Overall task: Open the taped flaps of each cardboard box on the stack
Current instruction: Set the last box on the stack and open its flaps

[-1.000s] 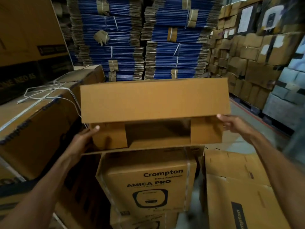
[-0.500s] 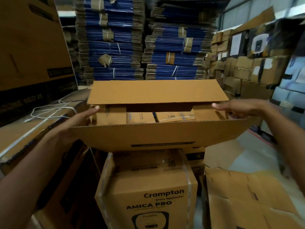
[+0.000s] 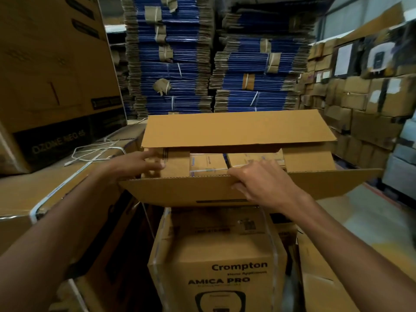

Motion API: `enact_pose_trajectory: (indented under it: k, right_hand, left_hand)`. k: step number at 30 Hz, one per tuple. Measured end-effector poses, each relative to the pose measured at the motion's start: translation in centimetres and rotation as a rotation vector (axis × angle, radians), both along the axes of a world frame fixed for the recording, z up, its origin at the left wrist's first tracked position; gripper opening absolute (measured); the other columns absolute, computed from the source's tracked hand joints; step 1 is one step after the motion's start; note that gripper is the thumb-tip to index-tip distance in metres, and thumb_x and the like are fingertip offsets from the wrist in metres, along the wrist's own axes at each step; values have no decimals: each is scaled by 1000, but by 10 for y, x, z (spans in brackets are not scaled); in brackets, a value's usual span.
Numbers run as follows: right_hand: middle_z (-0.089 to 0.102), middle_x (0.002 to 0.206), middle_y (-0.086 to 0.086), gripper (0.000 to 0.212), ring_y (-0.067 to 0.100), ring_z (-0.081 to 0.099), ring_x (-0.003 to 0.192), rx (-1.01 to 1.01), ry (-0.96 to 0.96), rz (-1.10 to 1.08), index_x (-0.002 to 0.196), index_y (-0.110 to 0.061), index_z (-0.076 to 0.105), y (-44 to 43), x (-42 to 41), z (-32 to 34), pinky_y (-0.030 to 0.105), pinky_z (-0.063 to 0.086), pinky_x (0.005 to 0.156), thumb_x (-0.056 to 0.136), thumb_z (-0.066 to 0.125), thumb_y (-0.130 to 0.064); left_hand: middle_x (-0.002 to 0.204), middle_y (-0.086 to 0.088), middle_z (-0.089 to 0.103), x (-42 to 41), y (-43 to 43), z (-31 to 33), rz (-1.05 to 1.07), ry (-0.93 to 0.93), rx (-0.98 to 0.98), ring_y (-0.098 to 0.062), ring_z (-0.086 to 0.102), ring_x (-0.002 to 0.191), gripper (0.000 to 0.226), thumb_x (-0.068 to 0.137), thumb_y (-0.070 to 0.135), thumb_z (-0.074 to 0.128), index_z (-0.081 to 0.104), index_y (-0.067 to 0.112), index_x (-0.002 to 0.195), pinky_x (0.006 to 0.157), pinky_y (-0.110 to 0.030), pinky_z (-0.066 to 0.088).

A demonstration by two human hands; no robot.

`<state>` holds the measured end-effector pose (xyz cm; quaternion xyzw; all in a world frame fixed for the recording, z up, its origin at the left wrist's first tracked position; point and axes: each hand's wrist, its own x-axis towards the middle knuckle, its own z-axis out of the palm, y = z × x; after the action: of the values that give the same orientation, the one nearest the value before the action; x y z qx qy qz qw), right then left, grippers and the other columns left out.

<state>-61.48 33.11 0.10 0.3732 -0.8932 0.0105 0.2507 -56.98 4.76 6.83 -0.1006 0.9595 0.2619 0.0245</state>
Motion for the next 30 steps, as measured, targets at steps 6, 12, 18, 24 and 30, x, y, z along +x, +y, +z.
enact_pose_trajectory:
  k: [6, 12, 18, 24, 30]
  right_hand:
    - [61, 56, -3, 30, 11, 47, 37, -166, 256, 85, 101, -12, 73, -2, 1, -26, 26, 43, 33, 75, 88, -8]
    - [57, 52, -4, 26, 7, 43, 34, -212, 256, 111, 98, -10, 75, -1, 6, -37, 21, 37, 30, 75, 88, -7]
    - [52, 49, -7, 26, 4, 30, 37, -240, 240, 115, 90, -12, 74, -2, 11, -39, 18, 33, 33, 71, 90, -9]
    - [56, 52, -6, 25, 6, 48, 36, -243, 237, 143, 91, -11, 75, 1, 16, -47, 18, 38, 37, 71, 89, -9]
    - [57, 53, -3, 28, 10, 51, 37, -237, 230, 144, 92, -12, 74, 0, 21, -57, 28, 51, 38, 69, 89, -11]
  left_hand:
    - [154, -7, 48, -38, 22, -13, -220, -52, -507, -23, 51, 132, 60, 101, 48, 55, 39, 24, 154, 108, -39, 41]
    - [171, 4, 10, -80, 47, -31, -445, -149, -793, -25, 20, 154, 66, 105, 54, 42, 17, 31, 162, 122, -45, 23]
    - [156, 0, 41, -96, 51, -38, -379, 39, -1030, -26, 51, 132, 62, 100, 59, 48, 44, 26, 152, 101, -47, 50]
    - [130, -4, 64, -98, 56, -21, -251, 641, -691, -22, 64, 107, 46, 101, 43, 53, 48, 22, 141, 90, -42, 55]
    - [147, -7, 50, -110, 57, 23, -67, 796, -510, -30, 45, 133, 62, 97, 43, 59, 40, 16, 150, 107, -55, 42]
